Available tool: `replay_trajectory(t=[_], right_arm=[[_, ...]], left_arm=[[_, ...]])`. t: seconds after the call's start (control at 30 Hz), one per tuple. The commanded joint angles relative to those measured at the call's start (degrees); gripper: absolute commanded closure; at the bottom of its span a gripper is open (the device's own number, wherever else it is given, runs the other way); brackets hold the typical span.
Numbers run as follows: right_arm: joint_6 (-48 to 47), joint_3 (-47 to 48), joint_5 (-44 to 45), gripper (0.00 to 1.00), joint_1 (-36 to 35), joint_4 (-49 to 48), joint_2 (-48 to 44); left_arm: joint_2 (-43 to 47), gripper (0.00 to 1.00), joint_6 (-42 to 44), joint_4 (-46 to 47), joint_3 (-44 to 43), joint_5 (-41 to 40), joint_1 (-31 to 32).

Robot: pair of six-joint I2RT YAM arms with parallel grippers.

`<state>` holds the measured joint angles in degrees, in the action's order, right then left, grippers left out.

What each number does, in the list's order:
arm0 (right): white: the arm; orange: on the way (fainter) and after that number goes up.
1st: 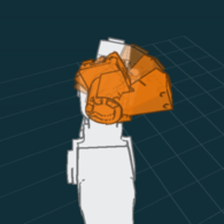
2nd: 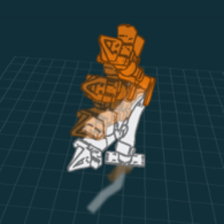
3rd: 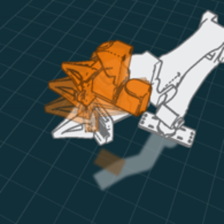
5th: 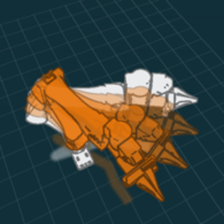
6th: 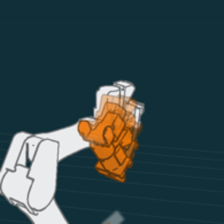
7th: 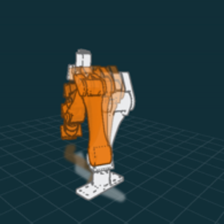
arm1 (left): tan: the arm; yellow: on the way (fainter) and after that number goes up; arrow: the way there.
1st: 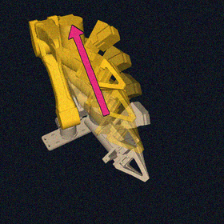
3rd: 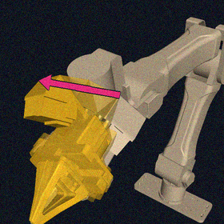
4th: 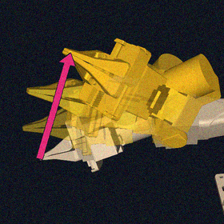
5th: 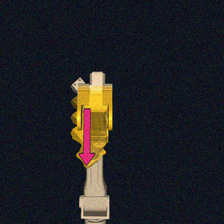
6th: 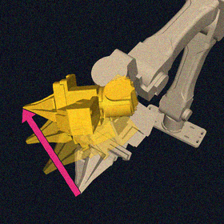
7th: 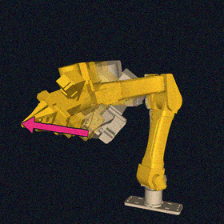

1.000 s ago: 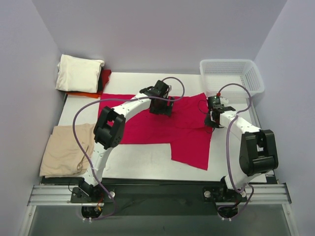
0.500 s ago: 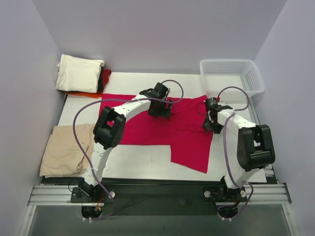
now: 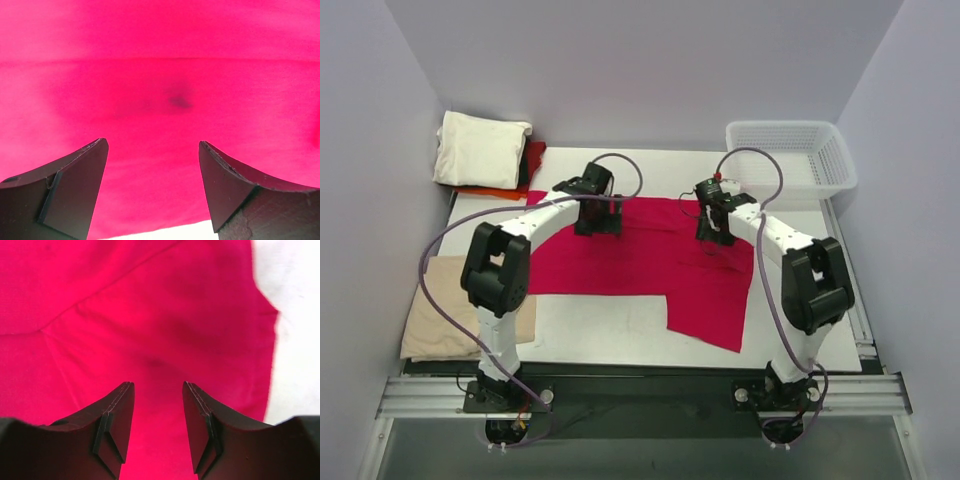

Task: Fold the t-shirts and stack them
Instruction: Fold the flattened tshirt in 1/3 of the way

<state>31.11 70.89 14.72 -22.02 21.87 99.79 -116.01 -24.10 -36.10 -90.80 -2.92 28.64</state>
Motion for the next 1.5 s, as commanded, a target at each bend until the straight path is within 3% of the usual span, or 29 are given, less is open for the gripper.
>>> replay_trajectory(t=[0.0,0.33,0.73,1.03,1.47], right_arm=[[-1.2,3.2,-0.6,0.56,-1.4,2.9,6.0],[-1.4,7.0,-4.9,0.58,-5.7,3.8,14.4],[2.9,2.6,-2.9,0.61,-9.5,7.2,15.0],[3.4,2.0,4.3,0.59,-9.0,8.0,5.9],[5.3,-3.3,1.6,0.58,-9.5,9.7,-1.8]], left_arm=[[6.3,0.16,-1.7,0.7,4.8,-2.2,-3.1],[14.1,0.15,-2.9,0.1,16.2,-3.1,-8.9],[16.8,0.15,-2.4,-1.9,18.6,-3.8,-12.3],[20.6,0.15,-3.1,-3.1,21.9,-6.0,-15.0],[30.9,0.16,-6.9,-12.9,29.9,-15.2,-23.4]])
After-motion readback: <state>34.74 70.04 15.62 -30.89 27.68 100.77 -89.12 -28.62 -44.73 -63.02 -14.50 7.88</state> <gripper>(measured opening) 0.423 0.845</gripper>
